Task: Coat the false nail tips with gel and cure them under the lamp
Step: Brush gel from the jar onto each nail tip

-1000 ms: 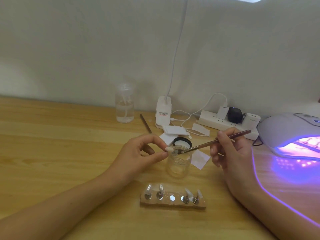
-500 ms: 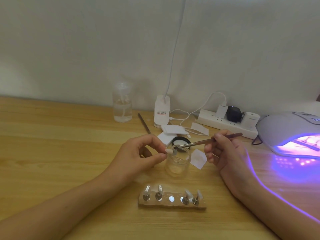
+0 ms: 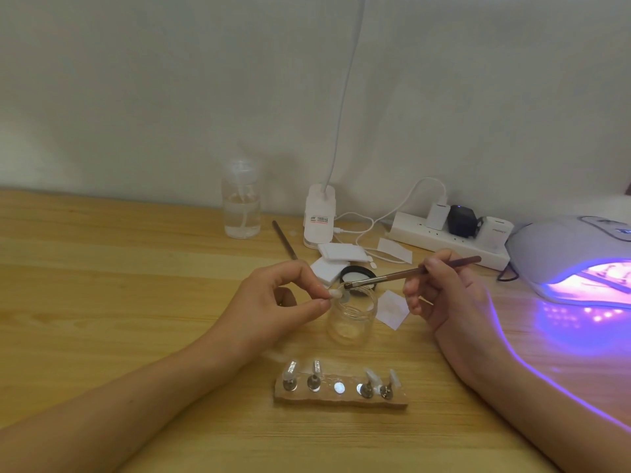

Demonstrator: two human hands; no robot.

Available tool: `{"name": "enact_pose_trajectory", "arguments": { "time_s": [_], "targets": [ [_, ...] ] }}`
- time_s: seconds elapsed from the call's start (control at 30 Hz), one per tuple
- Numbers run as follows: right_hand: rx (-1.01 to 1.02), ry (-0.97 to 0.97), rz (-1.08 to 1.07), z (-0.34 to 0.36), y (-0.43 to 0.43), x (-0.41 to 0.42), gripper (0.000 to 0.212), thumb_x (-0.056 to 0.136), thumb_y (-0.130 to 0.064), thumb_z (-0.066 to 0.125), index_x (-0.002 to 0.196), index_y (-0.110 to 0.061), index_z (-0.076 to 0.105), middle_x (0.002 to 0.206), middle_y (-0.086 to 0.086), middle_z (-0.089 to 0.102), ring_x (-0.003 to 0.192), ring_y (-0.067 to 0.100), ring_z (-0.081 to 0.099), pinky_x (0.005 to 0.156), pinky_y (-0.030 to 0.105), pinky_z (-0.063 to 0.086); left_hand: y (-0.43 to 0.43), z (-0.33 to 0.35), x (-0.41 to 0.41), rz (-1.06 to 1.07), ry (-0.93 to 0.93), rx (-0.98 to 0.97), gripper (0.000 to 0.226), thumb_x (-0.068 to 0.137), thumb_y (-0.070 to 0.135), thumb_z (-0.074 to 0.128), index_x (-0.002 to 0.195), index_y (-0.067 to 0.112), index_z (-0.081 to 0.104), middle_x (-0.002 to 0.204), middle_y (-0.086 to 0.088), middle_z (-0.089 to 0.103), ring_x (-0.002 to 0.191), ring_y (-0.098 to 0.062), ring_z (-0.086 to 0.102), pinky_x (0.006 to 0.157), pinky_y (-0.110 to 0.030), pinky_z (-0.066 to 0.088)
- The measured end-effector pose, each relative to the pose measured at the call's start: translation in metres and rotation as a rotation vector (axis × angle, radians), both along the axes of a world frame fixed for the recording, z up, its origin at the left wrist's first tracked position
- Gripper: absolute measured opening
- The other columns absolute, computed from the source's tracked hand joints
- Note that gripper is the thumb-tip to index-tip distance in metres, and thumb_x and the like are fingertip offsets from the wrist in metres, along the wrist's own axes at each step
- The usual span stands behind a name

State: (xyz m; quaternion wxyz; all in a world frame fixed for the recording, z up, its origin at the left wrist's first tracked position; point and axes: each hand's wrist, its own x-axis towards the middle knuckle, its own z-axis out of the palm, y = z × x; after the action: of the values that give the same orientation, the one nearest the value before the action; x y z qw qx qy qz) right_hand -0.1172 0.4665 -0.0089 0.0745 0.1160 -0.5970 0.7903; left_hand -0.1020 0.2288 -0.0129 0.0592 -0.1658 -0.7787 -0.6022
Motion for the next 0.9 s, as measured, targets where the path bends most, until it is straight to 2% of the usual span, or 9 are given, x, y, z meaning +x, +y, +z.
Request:
{"name": "enact_pose_trajectory", "arguments": {
  "time_s": [0.17, 0.37, 0.5, 0.63, 0.77, 0.9],
  "targets": [
    [0.065, 0.005, -0.001, -0.0010, -0.0028, -0.0003, 0.015, 0.084, -0.027, 0.059, 0.085, -0.013, 0.054, 0.064, 0.009, 0.064, 0.055, 0.017, 0.060, 0.049, 0.023, 0.049, -0.0001, 0.0000, 0.0008, 0.002, 0.008, 0.007, 0.012, 0.080, 0.013, 0.078, 0.075, 0.019, 0.069, 0.049, 0.020, 0.053, 0.046, -0.003, 0.037, 0.049, -0.011, 0.034],
    [0.025, 0.014, 0.013, 0.0003, -0.0016, 0.0003, 0.011, 0.085, -0.026, 0.058, 0.082, -0.016, 0.057, 0.064, 0.008, 0.064, 0.056, 0.015, 0.060, 0.049, 0.022, 0.049, -0.0008, 0.0000, 0.0014, -0.001, 0.010, 0.007, 0.011, 0.081, 0.014, 0.078, 0.076, 0.019, 0.069, 0.046, 0.016, 0.048, 0.047, -0.004, 0.035, 0.049, -0.013, 0.033],
    [0.053, 0.002, -0.032, -0.0021, -0.0007, -0.0006, 0.012, 0.093, -0.020, 0.055, 0.084, -0.012, 0.053, 0.063, 0.009, 0.064, 0.055, 0.016, 0.060, 0.049, 0.023, 0.049, -0.0009, -0.0006, 0.0016, -0.004, 0.016, 0.009, 0.010, 0.081, 0.014, 0.077, 0.077, 0.018, 0.069, 0.045, 0.017, 0.045, 0.047, -0.004, 0.033, 0.049, -0.012, 0.032],
    [0.030, 0.020, 0.006, -0.0013, -0.0016, 0.0009, 0.014, 0.086, -0.026, 0.058, 0.084, -0.014, 0.053, 0.063, 0.008, 0.064, 0.055, 0.016, 0.060, 0.049, 0.023, 0.049, -0.0009, 0.0001, 0.0014, -0.022, 0.044, -0.001, 0.010, 0.082, 0.013, 0.076, 0.079, 0.018, 0.068, 0.045, 0.015, 0.042, 0.048, -0.006, 0.032, 0.048, -0.013, 0.030],
    [0.064, 0.011, -0.037, -0.0030, -0.0011, 0.0005, 0.012, 0.093, -0.020, 0.056, 0.084, -0.013, 0.055, 0.064, 0.010, 0.064, 0.055, 0.017, 0.059, 0.050, 0.023, 0.050, -0.0009, -0.0003, 0.0015, -0.033, 0.076, -0.027, 0.009, 0.084, 0.009, 0.074, 0.081, 0.014, 0.067, 0.048, 0.020, 0.049, 0.046, -0.004, 0.032, 0.048, -0.011, 0.031],
    [0.013, 0.015, 0.003, -0.0008, -0.0006, 0.0005, 0.013, 0.086, -0.027, 0.058, 0.084, -0.015, 0.054, 0.064, 0.008, 0.064, 0.056, 0.015, 0.059, 0.050, 0.023, 0.050, -0.0015, -0.0014, 0.0002, -0.029, 0.064, -0.019, 0.013, 0.083, 0.012, 0.075, 0.078, 0.022, 0.067, 0.047, 0.015, 0.043, 0.048, -0.007, 0.032, 0.049, -0.012, 0.031]
  ]
}}
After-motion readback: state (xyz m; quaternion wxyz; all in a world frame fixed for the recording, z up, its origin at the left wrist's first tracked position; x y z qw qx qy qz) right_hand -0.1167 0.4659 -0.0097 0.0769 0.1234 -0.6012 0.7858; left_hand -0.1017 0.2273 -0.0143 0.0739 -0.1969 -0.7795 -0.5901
